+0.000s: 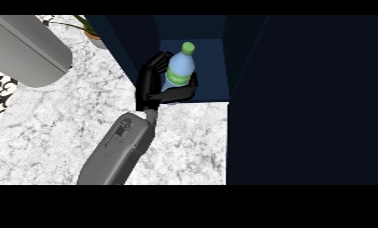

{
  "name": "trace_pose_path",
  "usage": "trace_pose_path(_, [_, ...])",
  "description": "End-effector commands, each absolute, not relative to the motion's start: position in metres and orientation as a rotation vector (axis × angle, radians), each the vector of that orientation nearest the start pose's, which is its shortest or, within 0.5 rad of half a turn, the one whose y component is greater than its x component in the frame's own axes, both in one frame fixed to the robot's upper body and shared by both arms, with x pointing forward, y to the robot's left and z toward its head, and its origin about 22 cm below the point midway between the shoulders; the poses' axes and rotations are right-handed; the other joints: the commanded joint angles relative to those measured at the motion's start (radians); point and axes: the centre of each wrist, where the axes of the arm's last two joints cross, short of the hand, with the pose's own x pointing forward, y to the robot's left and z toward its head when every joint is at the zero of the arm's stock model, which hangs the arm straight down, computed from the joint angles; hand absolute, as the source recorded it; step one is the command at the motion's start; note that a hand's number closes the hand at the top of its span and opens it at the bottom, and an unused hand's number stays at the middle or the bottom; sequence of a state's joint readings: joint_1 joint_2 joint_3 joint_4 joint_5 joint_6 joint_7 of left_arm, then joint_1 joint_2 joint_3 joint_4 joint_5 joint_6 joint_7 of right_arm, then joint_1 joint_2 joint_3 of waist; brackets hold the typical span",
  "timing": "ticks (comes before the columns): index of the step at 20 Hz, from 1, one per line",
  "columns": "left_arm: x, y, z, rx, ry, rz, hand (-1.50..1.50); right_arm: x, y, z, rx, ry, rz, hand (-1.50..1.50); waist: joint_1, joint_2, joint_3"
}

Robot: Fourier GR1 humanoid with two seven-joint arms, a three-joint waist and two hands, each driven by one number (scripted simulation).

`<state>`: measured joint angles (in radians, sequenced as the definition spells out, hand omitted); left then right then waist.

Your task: Pick up the bottled water, place it into the cabinet and close the cabinet

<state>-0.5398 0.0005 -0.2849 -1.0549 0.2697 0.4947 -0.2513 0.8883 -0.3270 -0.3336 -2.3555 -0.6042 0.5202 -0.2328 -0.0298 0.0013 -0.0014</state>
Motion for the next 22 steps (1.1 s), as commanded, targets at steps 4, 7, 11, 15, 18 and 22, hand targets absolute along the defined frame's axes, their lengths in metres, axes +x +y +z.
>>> trace_pose_path(4, [0.372, 0.094, 0.025, 0.091, -1.679, 0.055, 1.5, 0.039, -0.318, 0.152, 0.303, -1.893, 0.121, -1.5, -0.009, 0.008, -0.001])
trace_pose_path(7, [0.376, 0.096, 0.018, 0.052, -1.656, 0.074, 1.5, 0.039, -0.323, 0.141, 0.29, -1.912, 0.086, -1.5, -0.009, 0.006, 0.0])
trace_pose_path(11, [0.387, 0.086, 0.028, 0.108, -1.677, 0.068, 1.5, 0.04, -0.315, 0.149, 0.318, -1.907, 0.088, -1.5, -0.022, 0.009, -0.001])
trace_pose_path(15, [0.402, 0.095, 0.024, 0.164, -1.685, 0.086, 1.5, 0.039, -0.319, 0.143, 0.324, -1.902, 0.113, -1.5, -0.032, 0.013, -0.001])
trace_pose_path(18, [0.411, 0.093, 0.03, 0.195, -1.71, 0.078, 1.5, 0.036, -0.322, 0.14, 0.295, -1.91, 0.1, -1.5, -0.034, 0.012, -0.001])
trace_pose_path(22, [0.419, 0.092, 0.033, 0.249, -1.733, 0.029, 1.5, 0.044, -0.327, 0.134, 0.311, -1.915, 0.12, -1.5, -0.034, 0.018, 0.0])
